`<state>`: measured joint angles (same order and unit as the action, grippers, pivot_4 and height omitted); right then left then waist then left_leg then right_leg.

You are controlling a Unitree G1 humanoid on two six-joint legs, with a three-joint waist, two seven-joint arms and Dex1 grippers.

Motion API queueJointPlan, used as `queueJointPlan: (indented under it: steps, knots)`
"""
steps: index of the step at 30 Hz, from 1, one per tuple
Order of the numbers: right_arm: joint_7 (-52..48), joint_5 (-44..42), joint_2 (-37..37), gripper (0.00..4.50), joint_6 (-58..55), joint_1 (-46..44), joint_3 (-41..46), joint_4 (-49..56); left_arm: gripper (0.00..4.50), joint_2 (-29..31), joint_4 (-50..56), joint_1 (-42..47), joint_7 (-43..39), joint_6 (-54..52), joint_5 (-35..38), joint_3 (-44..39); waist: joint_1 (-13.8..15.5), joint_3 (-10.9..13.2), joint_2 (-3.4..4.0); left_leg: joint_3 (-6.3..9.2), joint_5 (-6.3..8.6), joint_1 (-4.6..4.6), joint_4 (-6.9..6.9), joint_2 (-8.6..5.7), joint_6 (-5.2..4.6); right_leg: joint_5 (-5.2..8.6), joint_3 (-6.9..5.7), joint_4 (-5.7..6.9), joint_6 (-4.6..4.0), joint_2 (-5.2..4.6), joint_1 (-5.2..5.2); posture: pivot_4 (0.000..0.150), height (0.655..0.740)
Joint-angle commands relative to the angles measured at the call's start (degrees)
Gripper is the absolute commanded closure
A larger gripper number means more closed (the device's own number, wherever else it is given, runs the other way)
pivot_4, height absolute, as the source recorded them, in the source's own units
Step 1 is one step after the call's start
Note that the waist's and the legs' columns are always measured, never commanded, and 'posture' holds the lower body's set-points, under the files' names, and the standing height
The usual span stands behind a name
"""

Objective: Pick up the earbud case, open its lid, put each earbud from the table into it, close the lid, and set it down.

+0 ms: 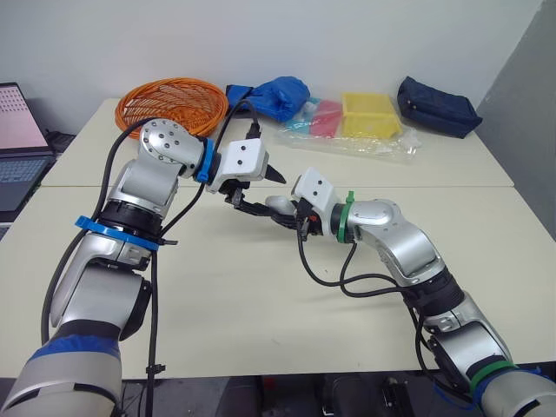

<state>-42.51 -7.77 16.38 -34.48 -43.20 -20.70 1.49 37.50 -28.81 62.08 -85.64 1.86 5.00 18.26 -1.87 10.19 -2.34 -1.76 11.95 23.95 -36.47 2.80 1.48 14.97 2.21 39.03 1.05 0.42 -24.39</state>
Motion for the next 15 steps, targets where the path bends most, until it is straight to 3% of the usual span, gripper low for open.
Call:
queueJointPlan:
  steps: [1,9,15]
  knots:
    - [-0.31,0.05,-0.09,3.62,0.60,-1.06,0.76,2.15,1.41,0.32,2.34,0.24,-1.21,-0.71,0.22,-1.23,-0.01,0.00,0.00,0.00,0.00,0.00,-0.01,0.00,0.00,0.00,0.00,0.00,0.00,0.00,0.00,0.150,0.7400]
    - [-0.59,0.09,0.16,3.62,0.55,-1.21,0.75,2.11,3.71,0.66,2.66,0.19,-1.96,-2.07,-0.99,-0.96,-0.01,0.00,0.00,0.00,0.00,0.01,-0.07,0.00,0.00,0.00,0.00,0.03,0.00,0.00,0.01,0.150,0.7400]
    - [-0.99,0.81,0.45,3.62,0.89,-1.46,0.52,1.87,3.74,0.43,2.84,0.30,-2.26,-2.25,-1.63,-1.15,-0.01,0.00,0.00,0.02,0.00,0.04,-0.17,0.01,0.00,0.00,-0.01,0.07,0.00,0.00,0.02,0.150,0.7400]
